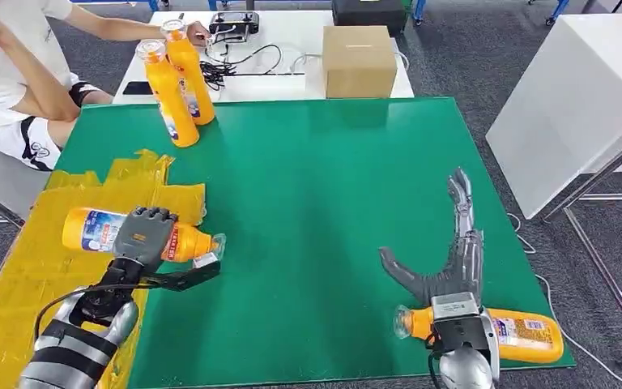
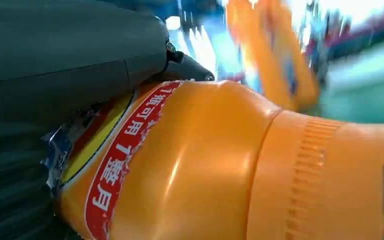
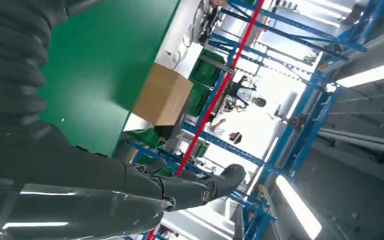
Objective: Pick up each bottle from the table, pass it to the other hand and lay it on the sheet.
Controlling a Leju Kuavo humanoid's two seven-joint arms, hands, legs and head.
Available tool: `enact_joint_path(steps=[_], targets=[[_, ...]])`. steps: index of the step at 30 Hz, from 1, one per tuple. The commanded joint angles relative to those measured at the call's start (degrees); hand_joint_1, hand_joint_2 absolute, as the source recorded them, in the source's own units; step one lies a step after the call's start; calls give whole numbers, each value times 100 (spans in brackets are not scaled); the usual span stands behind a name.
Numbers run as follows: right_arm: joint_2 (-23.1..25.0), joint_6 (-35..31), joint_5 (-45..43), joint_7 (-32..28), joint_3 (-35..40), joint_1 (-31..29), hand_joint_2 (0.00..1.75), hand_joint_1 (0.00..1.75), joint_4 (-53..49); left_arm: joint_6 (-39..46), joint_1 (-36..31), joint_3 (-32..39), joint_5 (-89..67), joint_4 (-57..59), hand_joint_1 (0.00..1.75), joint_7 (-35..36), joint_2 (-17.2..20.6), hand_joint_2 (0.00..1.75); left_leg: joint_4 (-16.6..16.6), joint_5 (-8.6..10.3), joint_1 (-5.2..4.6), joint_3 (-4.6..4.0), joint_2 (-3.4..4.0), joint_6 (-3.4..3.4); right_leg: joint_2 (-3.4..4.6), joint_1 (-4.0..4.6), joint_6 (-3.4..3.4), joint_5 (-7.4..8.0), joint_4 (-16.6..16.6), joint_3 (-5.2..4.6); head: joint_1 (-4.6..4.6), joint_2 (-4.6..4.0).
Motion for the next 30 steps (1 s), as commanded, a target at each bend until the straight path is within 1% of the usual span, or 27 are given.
enact_joint_path(steps=[1, 3, 4, 5, 8, 12, 14, 16, 21, 22, 24, 25, 26, 27, 29, 30], targets=[[116, 37, 61, 66, -271, 27, 175, 0, 75, -183, -725, -192, 197, 1840, 175, 164, 21, 175, -6, 0, 0, 16, -7, -4, -11, 0, 0, -4, -7, 20, 0, 0], [121, 21, 63, 69, -295, 55, 175, 0, 75, -149, -680, -83, 382, 1894, 175, 136, -70, 175, -6, -4, 2, 25, -12, -6, -15, 3, -1, -7, -10, 32, 2, 0], [117, 17, 65, 75, -306, 67, 175, 0, 77, -89, -633, 3, 561, 1890, 0, 65, -130, 175, -5, -3, 0, 16, -7, -5, -8, 1, 0, -4, -8, 20, 0, 0], [112, 17, 65, 79, -312, 72, 175, 0, 79, -70, -611, 8, 597, 1893, 0, 46, -154, 175, -8, -5, 1, 28, -5, -6, -7, 2, 0, -5, -12, 33, 2, 0], [97, 33, 100, 116, -319, 57, 175, 0, 119, -75, -570, 139, 897, 1920, 0, 44, -256, 175, -9, -2, -3, 23, -2, -4, -3, -2, 0, -2, -10, 28, 0, 0], [97, 34, 104, 117, -318, 57, 175, 0, 120, -54, -567, 156, 915, 1917, 0, 54, -263, 175, -10, -1, -3, 37, -4, -6, -5, 0, 0, -1, -12, 42, 0, 0], [92, 28, 147, 138, -287, 64, 175, 0, 128, 155, -497, 312, 1114, 1825, 0, 36, -334, 175, -10, 0, -1, 41, -3, -7, -5, 1, -1, 1, -13, 46, 0, 0], [13, 24, 212, 153, -232, 90, 175, 0, 137, 738, -288, 537, 1363, 1430, 0, -113, -446, 175, -9, 0, -3, 41, -1, -3, -1, -1, 1, 2, -10, 44, 0, 0], [8, 15, 213, 153, -237, 108, 175, 0, 139, 724, -247, 532, 1361, 1359, 0, -112, -439, 175, -4, -1, -2, 35, -3, -1, -4, -2, 1, -1, -5, 39, 2, 0], [8, 15, 213, 153, -237, 108, 175, 0, 139, 724, -247, 532, 1361, 1359, 0, -112, -439, 175, -5, -6, 0, 44, -1, -2, -3, 1, 2, -4, -10, 50, 2, 0], [8, 15, 213, 153, -237, 108, 175, 0, 139, 724, -247, 532, 1361, 1359, 0, -112, -439, 175, -5, -1, -4, 33, 0, -2, -1, -2, 1, -1, -5, 37, 2, 0], [-30, 26, 258, 162, -208, 106, 175, 0, 138, 851, -175, 613, 1486, 1210, 0, -183, -474, 175, -7, -12, 1, 55, 6, -6, 2, 2, 1, -8, -14, 62, 2, 0], [-112, 42, 385, 202, -158, 129, 175, 0, 139, 1063, -54, 755, 1790, 984, 0, -388, -533, 175, -4, -2, -4, 29, -1, -2, -2, -2, 1, -2, -5, 34, 0, 0], [-196, 34, 583, 268, -118, 154, 175, 0, 149, 1099, 47, 818, 2046, 772, 0, -561, -554, 175, -4, -6, -1, 38, 0, -4, -3, 1, 0, -5, -8, 44, 2, 0], [-297, -266, 1347, 413, -69, 230, 175, 0, 156, 1422, 276, 981, 2539, 246, 0, -945, -661, 175, -2, -5, -1, 25, 1, -2, 1, 1, 1, -1, -7, 32, 0, 0], [-441, -219, 1500, 524, 52, 294, 175, 0, 141, 1492, 452, 1058, 2929, -113, 0, -1205, -730, 175, -1, -5, -2, 23, 1, -1, 1, 0, 1, -1, -6, 29, 0, 0]])
